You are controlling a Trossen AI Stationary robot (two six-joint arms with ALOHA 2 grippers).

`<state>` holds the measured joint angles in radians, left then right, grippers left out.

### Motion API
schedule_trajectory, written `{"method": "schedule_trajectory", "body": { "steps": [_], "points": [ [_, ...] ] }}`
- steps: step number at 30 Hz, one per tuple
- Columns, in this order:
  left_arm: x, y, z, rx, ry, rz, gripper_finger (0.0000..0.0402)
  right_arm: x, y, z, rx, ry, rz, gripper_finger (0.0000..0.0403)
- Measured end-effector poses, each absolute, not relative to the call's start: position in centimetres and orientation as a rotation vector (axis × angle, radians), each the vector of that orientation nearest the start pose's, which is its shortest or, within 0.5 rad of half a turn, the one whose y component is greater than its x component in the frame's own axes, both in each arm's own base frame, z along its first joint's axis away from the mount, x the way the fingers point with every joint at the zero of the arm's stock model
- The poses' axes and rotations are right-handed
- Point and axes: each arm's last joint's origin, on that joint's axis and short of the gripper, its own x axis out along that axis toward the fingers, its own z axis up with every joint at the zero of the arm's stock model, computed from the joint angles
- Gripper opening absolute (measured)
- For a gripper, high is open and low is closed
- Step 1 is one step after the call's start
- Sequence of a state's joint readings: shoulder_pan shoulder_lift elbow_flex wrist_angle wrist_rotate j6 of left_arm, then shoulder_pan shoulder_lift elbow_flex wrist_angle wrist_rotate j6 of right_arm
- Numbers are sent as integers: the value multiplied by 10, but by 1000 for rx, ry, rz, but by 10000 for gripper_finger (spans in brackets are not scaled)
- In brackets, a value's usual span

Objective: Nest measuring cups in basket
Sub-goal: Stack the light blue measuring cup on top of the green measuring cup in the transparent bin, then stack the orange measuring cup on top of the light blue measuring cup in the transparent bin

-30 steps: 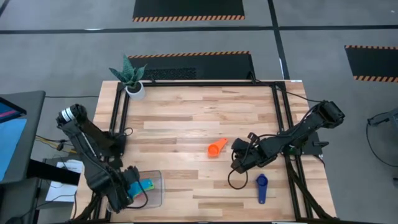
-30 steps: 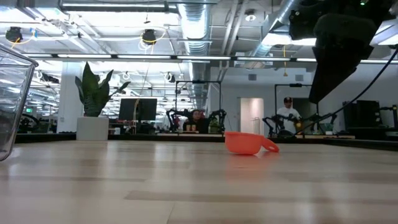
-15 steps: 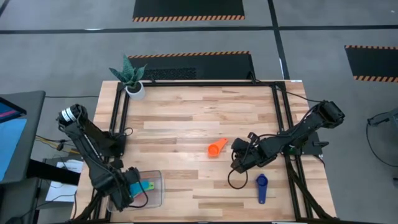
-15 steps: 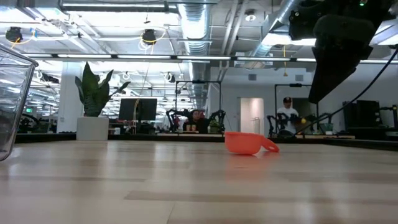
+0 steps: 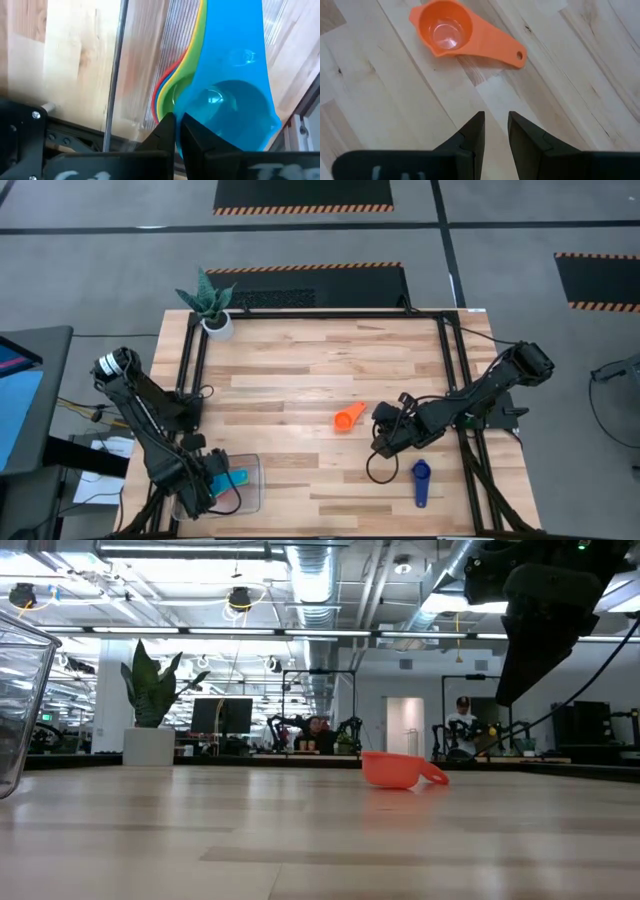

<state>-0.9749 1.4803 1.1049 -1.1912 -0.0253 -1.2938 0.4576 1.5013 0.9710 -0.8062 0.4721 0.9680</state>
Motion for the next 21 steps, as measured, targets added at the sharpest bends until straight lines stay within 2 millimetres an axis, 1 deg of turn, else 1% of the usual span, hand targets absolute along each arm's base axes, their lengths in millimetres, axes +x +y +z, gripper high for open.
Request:
{"method": "schedule_trajectory", "body": {
  "steps": [8, 10, 21],
  "points": [
    [139, -203, 236, -213, 1529, 232, 1, 244, 105, 204, 254, 1037, -559, 108],
    [139, -203, 236, -196, 1523, 222, 7, 244, 105, 204, 254, 1037, -559, 108],
    [139, -203, 236, -209, 1513, 243, 81, 244, 105, 204, 247, 1039, -554, 108]
  ]
}}
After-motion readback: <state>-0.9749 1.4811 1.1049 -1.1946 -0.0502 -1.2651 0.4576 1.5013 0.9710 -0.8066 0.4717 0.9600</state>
